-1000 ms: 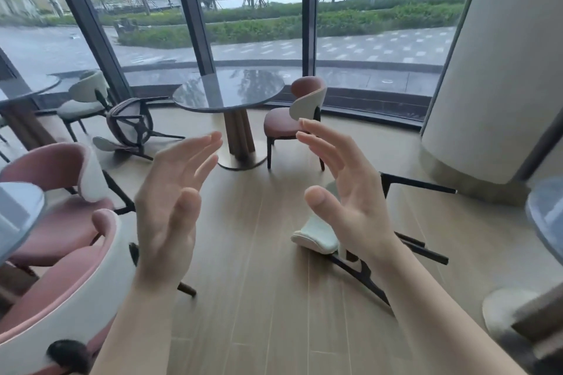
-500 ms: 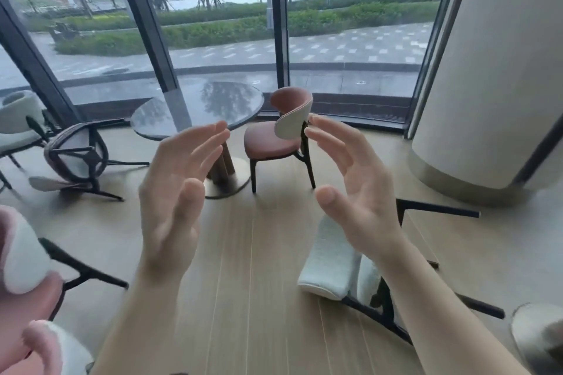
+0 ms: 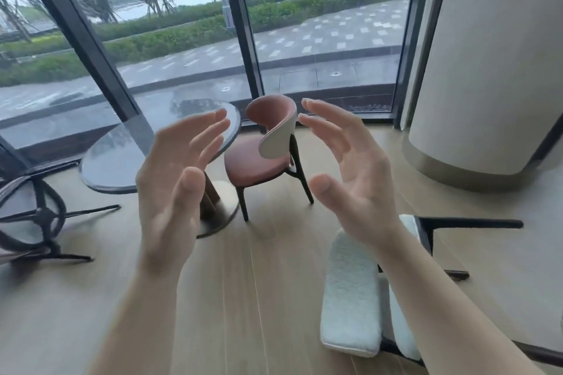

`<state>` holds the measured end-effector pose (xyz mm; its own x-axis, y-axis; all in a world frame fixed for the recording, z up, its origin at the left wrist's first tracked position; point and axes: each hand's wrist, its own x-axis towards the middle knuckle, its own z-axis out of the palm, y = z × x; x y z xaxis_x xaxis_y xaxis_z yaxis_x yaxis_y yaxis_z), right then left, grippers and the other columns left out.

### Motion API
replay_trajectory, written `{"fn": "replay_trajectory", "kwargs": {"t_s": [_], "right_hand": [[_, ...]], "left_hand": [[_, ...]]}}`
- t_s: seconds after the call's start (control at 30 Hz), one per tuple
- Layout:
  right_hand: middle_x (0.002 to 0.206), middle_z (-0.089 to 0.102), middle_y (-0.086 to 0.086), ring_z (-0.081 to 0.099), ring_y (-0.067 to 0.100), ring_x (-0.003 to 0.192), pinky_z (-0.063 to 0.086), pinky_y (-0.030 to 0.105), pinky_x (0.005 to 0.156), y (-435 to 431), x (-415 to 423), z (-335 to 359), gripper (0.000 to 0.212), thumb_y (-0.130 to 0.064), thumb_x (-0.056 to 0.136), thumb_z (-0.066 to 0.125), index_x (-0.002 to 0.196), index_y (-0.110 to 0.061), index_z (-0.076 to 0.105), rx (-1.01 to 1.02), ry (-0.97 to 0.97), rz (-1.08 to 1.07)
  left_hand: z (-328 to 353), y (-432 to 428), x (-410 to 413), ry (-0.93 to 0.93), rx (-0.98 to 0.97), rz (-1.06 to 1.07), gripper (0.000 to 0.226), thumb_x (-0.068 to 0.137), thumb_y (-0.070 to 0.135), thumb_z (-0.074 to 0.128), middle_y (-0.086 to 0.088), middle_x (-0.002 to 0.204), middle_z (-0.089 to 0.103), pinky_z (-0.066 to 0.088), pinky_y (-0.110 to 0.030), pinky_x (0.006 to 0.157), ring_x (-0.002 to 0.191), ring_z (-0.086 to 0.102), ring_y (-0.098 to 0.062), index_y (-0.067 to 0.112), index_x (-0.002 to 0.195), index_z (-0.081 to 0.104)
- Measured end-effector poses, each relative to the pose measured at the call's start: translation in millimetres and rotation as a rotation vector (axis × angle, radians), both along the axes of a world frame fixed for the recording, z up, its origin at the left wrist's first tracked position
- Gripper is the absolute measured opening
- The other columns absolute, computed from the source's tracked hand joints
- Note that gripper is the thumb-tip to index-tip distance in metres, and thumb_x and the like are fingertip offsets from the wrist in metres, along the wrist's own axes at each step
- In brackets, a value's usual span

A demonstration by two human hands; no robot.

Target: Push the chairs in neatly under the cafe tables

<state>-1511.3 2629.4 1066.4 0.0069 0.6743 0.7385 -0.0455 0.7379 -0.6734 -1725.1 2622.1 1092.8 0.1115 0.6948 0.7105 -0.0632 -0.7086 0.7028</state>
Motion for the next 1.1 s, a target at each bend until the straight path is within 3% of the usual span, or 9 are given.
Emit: {"fn": "replay_trajectory", "kwargs": {"t_s": [0.1, 0.2, 0.33, 0.43, 0.53, 0.73, 1.1], "right_hand": [[0.148, 0.057, 0.009, 0.057, 0.030, 0.140, 0.044, 0.041, 0.118, 45, -5, -6, 0.077, -0.069, 0.091, 0.066, 0.144, -0.017, 0.050, 0.011, -0.014, -0.065], [0.149, 0.057, 0.010, 0.057, 0.029, 0.140, 0.044, 0.042, 0.118, 87, -11, -12, 0.083, -0.072, 0.089, 0.065, 0.145, -0.013, 0.050, -0.018, -0.035, -0.151], [0.151, 0.054, 0.014, 0.057, 0.026, 0.141, 0.043, 0.038, 0.118, 138, -30, -22, 0.090, -0.075, 0.087, 0.064, 0.147, -0.009, 0.049, -0.041, -0.076, -0.336], [0.150, 0.055, 0.011, 0.057, 0.024, 0.140, 0.043, 0.034, 0.117, 167, -51, -22, 0.091, -0.076, 0.087, 0.063, 0.146, -0.008, 0.048, -0.051, -0.084, -0.494], [0.150, 0.055, 0.009, 0.056, 0.025, 0.141, 0.043, 0.041, 0.120, 184, -72, -19, 0.094, -0.075, 0.087, 0.063, 0.147, -0.003, 0.047, -0.068, -0.065, -0.673], [0.151, 0.055, 0.009, 0.055, 0.027, 0.143, 0.041, 0.044, 0.122, 185, -88, -24, 0.089, -0.072, 0.089, 0.065, 0.147, -0.007, 0.047, -0.093, -0.002, -0.991], [0.149, 0.054, 0.013, 0.057, 0.032, 0.139, 0.041, 0.051, 0.121, 248, -62, -57, 0.088, -0.072, 0.088, 0.066, 0.143, -0.007, 0.046, -0.117, 0.117, -1.276]], "left_hand": [[-3, 60, -2, -0.013, -0.004, -0.087, 0.054, 0.095, 0.068, 0.065, 0.007, 0.142, 0.067, 0.041, -0.052, 0.120, 0.143, 0.057, -0.035, 0.032, 0.134, 0.063], [-16, 121, -3, -0.032, -0.012, -0.188, 0.053, 0.094, 0.069, 0.065, 0.005, 0.142, 0.067, 0.042, -0.051, 0.120, 0.143, 0.057, -0.037, 0.033, 0.133, 0.065], [-32, 212, -13, -0.030, -0.022, -0.336, 0.070, 0.089, 0.077, 0.064, -0.003, 0.144, 0.063, 0.042, -0.048, 0.121, 0.142, 0.059, -0.031, 0.024, 0.135, 0.058], [-34, 278, -23, -0.039, 0.005, -0.508, 0.057, 0.092, 0.073, 0.065, 0.003, 0.141, 0.066, 0.044, -0.052, 0.119, 0.142, 0.058, -0.038, 0.033, 0.133, 0.063], [-32, 328, -22, -0.043, -0.021, -0.687, 0.055, 0.094, 0.070, 0.065, 0.004, 0.142, 0.067, 0.045, -0.050, 0.118, 0.143, 0.058, -0.037, 0.032, 0.134, 0.063], [-37, 383, 21, 0.007, -0.019, -1.052, 0.055, 0.096, 0.066, 0.066, 0.004, 0.146, 0.065, 0.044, -0.051, 0.118, 0.144, 0.056, -0.037, 0.031, 0.138, 0.061], [-65, 458, 91, 0.120, -0.062, -1.305, 0.065, 0.094, 0.065, 0.070, 0.001, 0.143, 0.064, 0.044, -0.055, 0.119, 0.143, 0.056, -0.040, 0.020, 0.136, 0.055]]}}
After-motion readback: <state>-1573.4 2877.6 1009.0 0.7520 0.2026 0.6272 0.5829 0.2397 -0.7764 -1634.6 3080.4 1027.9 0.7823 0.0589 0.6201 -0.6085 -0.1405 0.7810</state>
